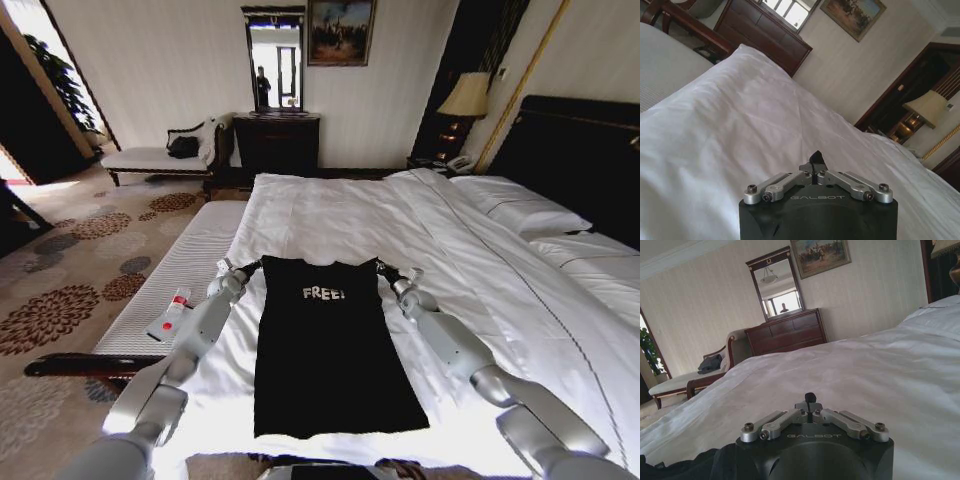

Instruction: Fold the clothes on the bed.

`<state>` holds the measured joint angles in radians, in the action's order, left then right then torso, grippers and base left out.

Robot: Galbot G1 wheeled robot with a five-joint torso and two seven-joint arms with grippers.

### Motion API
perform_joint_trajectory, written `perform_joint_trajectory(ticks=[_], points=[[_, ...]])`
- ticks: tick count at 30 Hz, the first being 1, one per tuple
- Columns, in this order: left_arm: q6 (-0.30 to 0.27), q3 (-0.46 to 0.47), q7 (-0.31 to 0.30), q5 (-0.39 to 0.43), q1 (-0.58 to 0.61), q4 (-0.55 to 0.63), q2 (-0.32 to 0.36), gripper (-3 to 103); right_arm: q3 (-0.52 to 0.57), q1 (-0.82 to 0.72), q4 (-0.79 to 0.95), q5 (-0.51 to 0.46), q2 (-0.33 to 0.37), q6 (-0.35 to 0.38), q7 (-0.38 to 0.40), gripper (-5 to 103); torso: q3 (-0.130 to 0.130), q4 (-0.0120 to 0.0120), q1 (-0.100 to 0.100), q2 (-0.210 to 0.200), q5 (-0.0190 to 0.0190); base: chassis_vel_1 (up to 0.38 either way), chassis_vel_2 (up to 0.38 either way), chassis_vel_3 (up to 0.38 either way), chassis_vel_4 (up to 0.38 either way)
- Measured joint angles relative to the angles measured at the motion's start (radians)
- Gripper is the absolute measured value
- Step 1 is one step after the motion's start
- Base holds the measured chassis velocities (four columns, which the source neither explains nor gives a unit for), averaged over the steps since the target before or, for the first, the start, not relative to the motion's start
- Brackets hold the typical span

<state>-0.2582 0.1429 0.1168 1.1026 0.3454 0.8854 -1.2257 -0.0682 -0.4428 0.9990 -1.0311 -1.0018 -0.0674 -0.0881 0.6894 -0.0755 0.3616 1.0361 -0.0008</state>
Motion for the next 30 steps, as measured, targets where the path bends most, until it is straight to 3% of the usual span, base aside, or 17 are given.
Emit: perform_joint_trajectory(ticks=[6,17,26,30], points=[[0.003,-0.022,-0.011,0.060,-0.033,0.081,0.067,0,-0.015,0.025,0.065,-0.035,0.033,0.008,0.019,0,0.000,0.0000,0.000,0.000,0.0000,0.000,0.000,0.000,0.000],[0.011,-0.014,-0.019,0.120,0.008,0.219,0.121,0,-0.020,0.008,0.186,-0.093,0.067,0.016,0.043,0,0.000,-0.0002,0.000,0.000,-0.0001,0.000,0.000,0.000,0.000],[0.011,-0.014,-0.053,0.173,-0.005,0.276,0.153,0,-0.065,0.089,0.193,-0.149,0.086,0.041,0.079,0,0.000,0.0000,0.000,0.000,0.0003,0.000,0.000,0.000,0.000],[-0.001,-0.003,-0.071,0.211,0.085,0.436,0.218,0,-0.055,0.006,0.341,-0.199,0.142,0.076,0.126,0,0.000,-0.0001,0.000,0.000,0.0006,0.000,0.000,0.000,0.000]])
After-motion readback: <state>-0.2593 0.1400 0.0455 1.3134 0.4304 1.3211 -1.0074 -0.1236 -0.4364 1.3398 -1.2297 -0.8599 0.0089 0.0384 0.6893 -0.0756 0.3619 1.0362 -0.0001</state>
